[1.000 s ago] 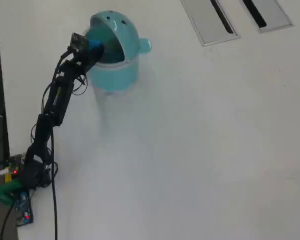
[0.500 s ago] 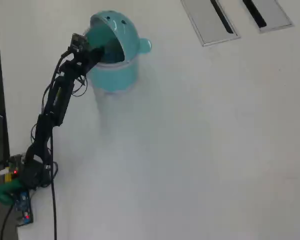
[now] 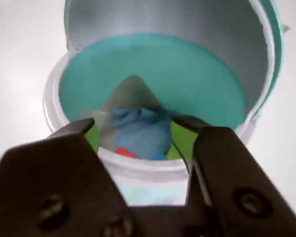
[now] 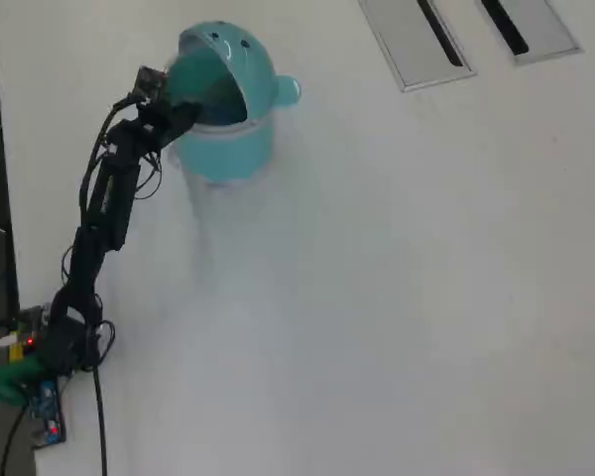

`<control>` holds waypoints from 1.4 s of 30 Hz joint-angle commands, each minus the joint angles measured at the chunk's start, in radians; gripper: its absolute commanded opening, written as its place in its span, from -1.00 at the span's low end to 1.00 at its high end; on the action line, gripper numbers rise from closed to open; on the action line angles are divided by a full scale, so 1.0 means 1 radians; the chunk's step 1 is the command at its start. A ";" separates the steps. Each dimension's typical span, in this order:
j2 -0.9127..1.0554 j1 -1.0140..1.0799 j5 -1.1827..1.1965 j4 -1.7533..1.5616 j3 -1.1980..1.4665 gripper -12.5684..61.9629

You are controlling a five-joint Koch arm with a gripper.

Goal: Grasp RGB lego blocks and put them in the bin one by one.

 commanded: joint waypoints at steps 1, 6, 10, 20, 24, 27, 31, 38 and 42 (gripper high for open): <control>0.026 0.014 0.009 0.064 -0.120 0.06; 0.034 0.018 0.048 0.140 -0.164 0.06; 0.064 0.023 0.057 0.172 -0.163 0.06; 0.169 0.038 0.060 0.215 -0.100 0.06; 0.239 0.038 0.060 0.213 -0.018 0.06; 0.290 0.043 0.060 0.213 0.035 0.06; 0.373 0.055 0.060 0.209 0.130 0.06; 0.434 0.063 0.060 0.206 0.170 0.06; 0.489 0.066 0.060 0.206 0.225 0.06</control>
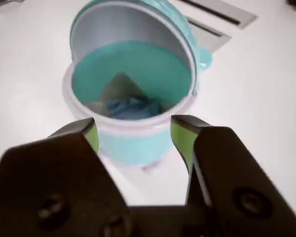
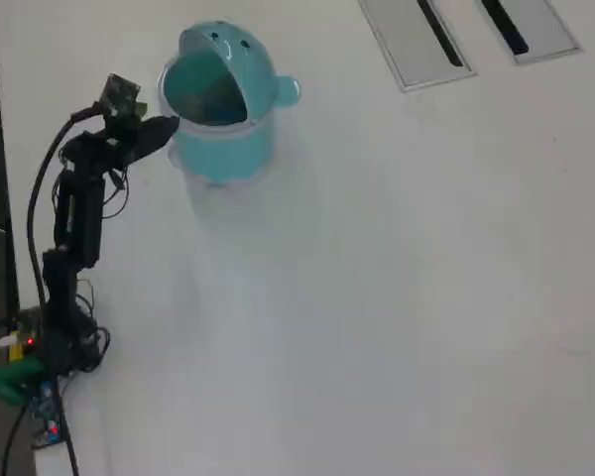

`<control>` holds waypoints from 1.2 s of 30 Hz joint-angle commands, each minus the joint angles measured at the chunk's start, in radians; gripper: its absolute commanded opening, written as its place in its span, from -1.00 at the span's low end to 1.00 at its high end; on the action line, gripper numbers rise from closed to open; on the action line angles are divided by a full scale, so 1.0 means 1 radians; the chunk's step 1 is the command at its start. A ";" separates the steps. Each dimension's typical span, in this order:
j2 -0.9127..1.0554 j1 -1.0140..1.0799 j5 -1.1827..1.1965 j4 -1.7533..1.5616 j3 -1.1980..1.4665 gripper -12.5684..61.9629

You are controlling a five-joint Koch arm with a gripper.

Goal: Grasp RGB lego blocks and put them in the bin one by one.

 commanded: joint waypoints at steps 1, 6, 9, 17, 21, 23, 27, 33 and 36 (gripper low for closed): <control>0.083 0.000 0.005 -0.012 0.012 0.06; 0.161 0.011 0.005 -0.014 0.104 0.06; 0.187 0.014 0.005 -0.014 0.126 0.06; 0.270 0.017 0.006 -0.014 0.216 0.06; 0.334 0.025 0.006 -0.015 0.307 0.10; 0.367 0.028 0.008 -0.020 0.353 0.10; 0.425 0.037 0.006 -0.023 0.439 0.12; 0.520 0.040 0.008 -0.023 0.598 0.12; 0.565 0.038 0.031 -0.021 0.669 0.12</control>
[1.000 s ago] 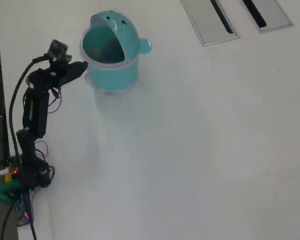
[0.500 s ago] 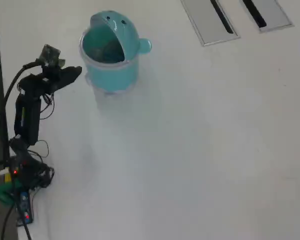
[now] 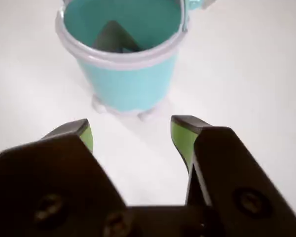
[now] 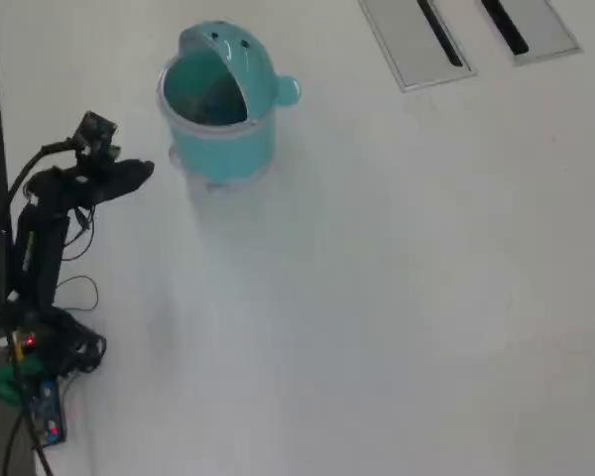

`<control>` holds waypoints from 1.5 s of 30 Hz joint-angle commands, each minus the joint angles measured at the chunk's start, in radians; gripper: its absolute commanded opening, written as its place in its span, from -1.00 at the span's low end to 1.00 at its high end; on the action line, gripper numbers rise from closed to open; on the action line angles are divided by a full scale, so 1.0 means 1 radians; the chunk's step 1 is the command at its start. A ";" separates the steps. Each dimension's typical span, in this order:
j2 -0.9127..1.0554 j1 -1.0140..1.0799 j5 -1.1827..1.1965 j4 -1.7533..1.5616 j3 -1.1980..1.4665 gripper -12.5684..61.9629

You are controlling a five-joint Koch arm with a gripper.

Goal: Grasp RGB lego blocks and put them in the bin one by one.

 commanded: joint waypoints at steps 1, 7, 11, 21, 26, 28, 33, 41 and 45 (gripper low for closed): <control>0.057 0.009 0.023 -0.015 0.006 0.13; 0.115 0.014 0.023 0.000 0.095 0.15; 0.178 0.014 0.048 0.000 0.193 0.15; 0.233 0.020 0.083 -0.132 0.368 0.14; 0.253 0.025 0.075 -0.275 0.460 0.14; 0.256 0.032 0.078 -0.347 0.500 0.14; 0.268 0.075 0.118 -0.561 0.614 0.14; 0.318 0.135 0.245 -0.865 0.822 0.14; 0.336 0.152 0.319 -0.963 0.890 0.14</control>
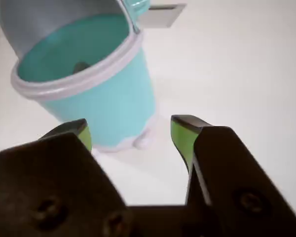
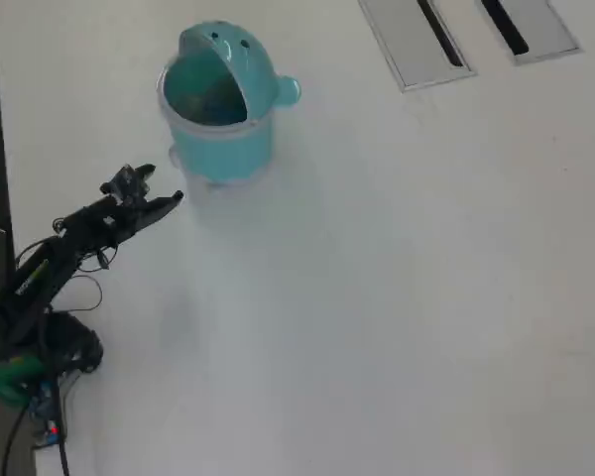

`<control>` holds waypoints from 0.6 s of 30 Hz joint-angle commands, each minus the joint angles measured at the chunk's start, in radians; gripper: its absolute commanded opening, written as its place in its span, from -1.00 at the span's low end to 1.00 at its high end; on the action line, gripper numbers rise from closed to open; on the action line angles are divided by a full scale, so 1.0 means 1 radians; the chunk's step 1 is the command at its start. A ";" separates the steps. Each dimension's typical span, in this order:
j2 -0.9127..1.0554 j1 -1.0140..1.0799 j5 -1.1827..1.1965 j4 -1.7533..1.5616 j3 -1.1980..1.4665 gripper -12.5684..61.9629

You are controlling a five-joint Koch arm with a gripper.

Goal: Grasp RGB lego blocks and put them in the bin one by one.

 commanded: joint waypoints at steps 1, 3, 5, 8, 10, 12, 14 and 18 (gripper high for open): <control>0.035 0.011 0.044 -0.120 -0.020 0.14; 0.048 0.012 0.094 -0.158 0.012 0.14; 0.061 0.021 0.147 -0.242 0.063 0.14; 0.080 0.054 0.261 -0.360 0.133 0.14; 0.098 0.066 0.284 -0.373 0.167 0.14; 0.114 0.071 0.327 -0.376 0.192 0.14; 0.126 0.074 0.374 -0.383 0.209 0.14; 0.141 0.106 0.457 -0.577 0.308 0.14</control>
